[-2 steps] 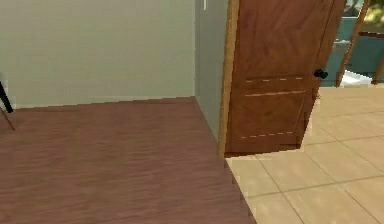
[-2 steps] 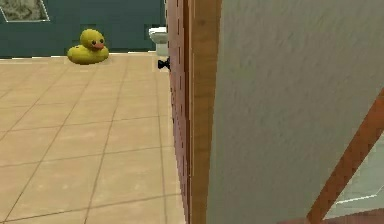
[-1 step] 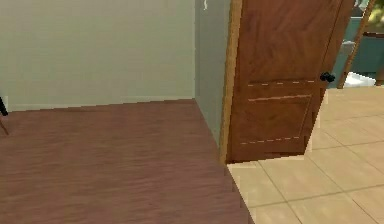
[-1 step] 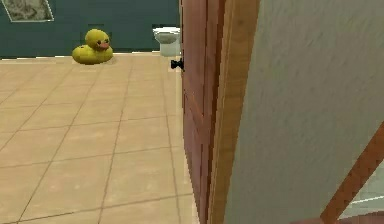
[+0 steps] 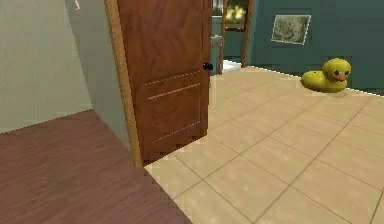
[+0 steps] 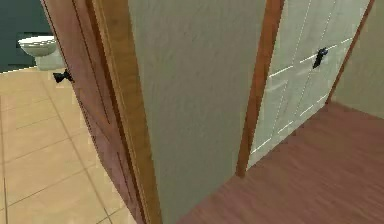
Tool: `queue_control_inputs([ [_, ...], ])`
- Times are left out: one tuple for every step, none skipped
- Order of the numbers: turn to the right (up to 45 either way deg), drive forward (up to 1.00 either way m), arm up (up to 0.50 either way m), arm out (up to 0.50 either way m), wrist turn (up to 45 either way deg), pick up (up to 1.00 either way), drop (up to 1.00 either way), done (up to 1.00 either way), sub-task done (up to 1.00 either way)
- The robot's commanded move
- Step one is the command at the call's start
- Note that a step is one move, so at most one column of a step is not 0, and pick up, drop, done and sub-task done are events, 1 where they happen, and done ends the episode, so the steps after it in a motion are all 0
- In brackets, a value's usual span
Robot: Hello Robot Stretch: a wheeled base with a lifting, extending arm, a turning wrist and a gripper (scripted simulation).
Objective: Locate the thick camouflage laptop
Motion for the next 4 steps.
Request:
queue_control_inputs([
  [0.0,0.5,0.0,0.0,0.0,0.0,0.0,0.0,0.0],
  [30.0,0.0,0.0,0.0,0.0,0.0,0.0,0.0,0.0],
  [3.0,0.0,0.0,0.0,0.0,0.0,0.0,0.0,0.0],
  [0.0,1.0,0.0,0.0,0.0,0.0,0.0,0.0,0.0],
])
